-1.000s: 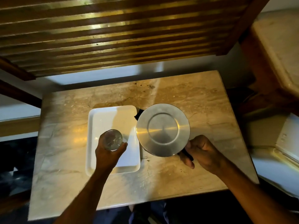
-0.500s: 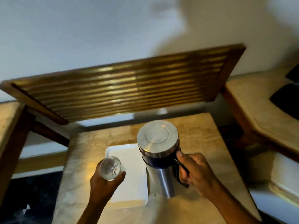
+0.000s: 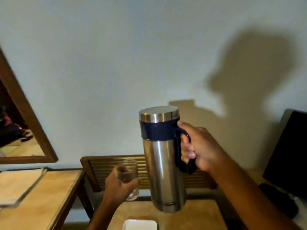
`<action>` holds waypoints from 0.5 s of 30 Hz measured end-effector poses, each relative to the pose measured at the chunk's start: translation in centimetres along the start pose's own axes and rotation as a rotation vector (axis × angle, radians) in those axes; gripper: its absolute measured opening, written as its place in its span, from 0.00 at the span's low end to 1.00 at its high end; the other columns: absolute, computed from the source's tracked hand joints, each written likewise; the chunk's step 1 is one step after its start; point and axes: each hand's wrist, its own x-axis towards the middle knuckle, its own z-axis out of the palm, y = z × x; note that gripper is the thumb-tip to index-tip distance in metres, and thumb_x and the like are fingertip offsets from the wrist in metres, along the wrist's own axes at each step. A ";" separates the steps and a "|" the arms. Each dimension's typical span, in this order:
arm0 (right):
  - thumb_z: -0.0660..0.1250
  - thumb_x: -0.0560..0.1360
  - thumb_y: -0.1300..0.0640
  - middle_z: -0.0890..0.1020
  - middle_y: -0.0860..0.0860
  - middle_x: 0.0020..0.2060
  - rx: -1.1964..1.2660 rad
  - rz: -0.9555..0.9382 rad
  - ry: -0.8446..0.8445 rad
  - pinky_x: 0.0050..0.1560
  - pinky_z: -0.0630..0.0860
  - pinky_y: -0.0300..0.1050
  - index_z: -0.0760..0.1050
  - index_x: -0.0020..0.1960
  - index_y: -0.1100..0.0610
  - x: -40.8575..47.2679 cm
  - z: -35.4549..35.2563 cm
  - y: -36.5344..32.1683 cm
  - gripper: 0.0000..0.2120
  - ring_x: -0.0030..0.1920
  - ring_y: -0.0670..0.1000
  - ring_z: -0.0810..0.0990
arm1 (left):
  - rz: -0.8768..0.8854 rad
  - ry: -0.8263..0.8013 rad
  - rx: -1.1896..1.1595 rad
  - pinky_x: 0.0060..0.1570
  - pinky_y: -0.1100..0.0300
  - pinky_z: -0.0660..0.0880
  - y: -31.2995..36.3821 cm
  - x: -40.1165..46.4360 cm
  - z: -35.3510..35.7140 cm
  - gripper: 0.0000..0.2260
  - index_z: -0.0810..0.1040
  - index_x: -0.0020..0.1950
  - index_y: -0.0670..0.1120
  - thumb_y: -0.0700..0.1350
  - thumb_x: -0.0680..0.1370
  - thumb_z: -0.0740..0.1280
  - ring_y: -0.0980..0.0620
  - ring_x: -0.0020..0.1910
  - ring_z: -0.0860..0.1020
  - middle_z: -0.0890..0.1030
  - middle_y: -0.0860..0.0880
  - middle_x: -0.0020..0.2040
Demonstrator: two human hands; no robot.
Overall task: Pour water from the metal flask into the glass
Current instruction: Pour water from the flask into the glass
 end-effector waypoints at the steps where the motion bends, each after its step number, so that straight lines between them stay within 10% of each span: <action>1: 0.65 0.76 0.45 0.62 0.49 0.15 -0.016 -0.003 -0.002 0.22 0.64 0.38 0.68 0.22 0.53 0.3 0.5 -2.0 0.25 0.15 0.49 0.59 | 0.034 0.012 0.005 0.39 0.61 0.75 1.6 0.8 -0.8 0.20 0.76 0.47 0.64 0.47 0.62 0.79 0.63 0.43 0.82 0.83 0.62 0.46; 4: 0.65 0.75 0.46 0.62 0.48 0.16 -0.068 0.012 -0.059 0.23 0.64 0.40 0.68 0.23 0.52 1.1 1.3 -6.1 0.24 0.16 0.49 0.58 | 0.110 0.033 0.004 0.38 0.63 0.76 5.5 3.0 -2.7 0.18 0.75 0.46 0.58 0.54 0.60 0.76 0.58 0.41 0.83 0.84 0.50 0.40; 15: 0.66 0.73 0.45 0.65 0.48 0.16 -0.516 0.078 -0.282 0.22 0.66 0.38 0.67 0.24 0.53 3.6 5.4 -10.4 0.22 0.16 0.49 0.61 | 0.157 0.064 -0.008 0.38 0.65 0.76 9.6 5.1 -5.0 0.25 0.73 0.53 0.52 0.60 0.61 0.74 0.52 0.43 0.82 0.82 0.53 0.44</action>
